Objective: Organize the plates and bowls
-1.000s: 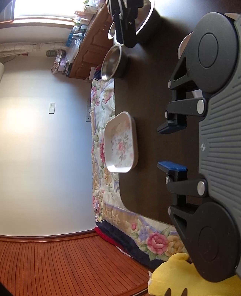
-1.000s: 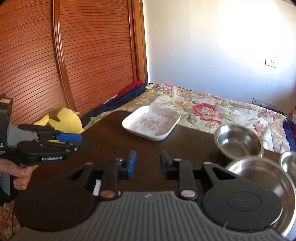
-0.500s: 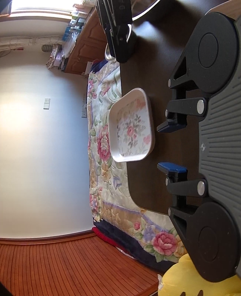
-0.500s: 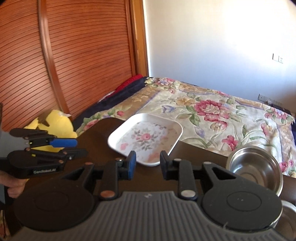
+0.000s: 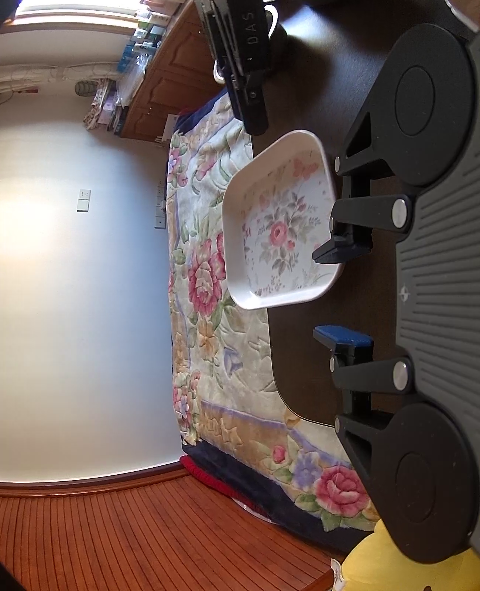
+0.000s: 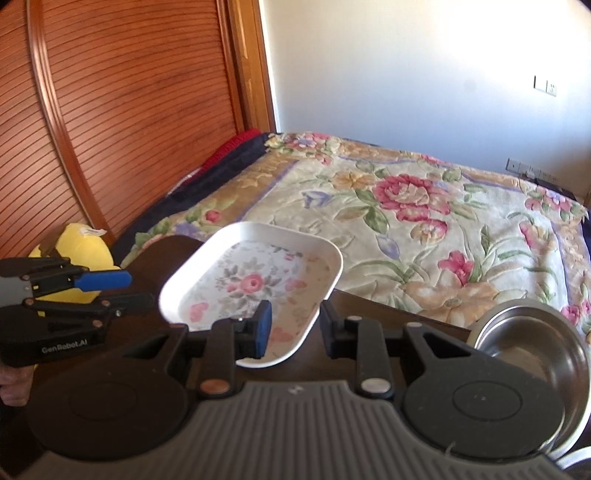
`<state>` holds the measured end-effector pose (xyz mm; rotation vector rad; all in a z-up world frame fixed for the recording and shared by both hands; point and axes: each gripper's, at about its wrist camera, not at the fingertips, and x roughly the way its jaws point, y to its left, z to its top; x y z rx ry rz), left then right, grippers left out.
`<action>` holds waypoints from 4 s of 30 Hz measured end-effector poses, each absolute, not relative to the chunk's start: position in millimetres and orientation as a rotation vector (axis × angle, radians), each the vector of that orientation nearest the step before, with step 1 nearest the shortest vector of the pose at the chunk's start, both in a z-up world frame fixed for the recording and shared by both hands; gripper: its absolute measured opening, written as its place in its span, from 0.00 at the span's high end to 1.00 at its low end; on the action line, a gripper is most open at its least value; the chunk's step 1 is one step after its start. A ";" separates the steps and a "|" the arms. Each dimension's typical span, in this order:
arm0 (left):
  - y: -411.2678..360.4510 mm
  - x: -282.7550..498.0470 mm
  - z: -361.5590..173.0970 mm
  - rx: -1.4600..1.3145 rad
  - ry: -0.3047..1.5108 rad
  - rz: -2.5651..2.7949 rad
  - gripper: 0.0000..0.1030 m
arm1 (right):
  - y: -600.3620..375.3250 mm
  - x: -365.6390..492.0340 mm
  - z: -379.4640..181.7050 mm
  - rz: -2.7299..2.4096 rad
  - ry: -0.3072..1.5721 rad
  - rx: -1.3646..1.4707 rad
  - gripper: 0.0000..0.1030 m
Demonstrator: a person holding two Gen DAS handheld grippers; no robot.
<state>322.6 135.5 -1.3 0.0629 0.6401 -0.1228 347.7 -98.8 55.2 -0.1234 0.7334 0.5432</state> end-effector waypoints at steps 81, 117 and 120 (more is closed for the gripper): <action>89.0 244.1 47.8 0.050 0.589 -0.198 0.85 | -155.2 281.0 79.5 0.545 0.718 -0.053 0.84; 57.9 118.9 20.0 0.060 0.607 -0.242 0.84 | -202.8 170.2 51.5 0.535 0.675 -0.025 0.84; 61.0 109.8 16.2 0.052 0.611 -0.238 0.84 | -203.3 163.5 46.1 0.546 0.675 -0.015 0.84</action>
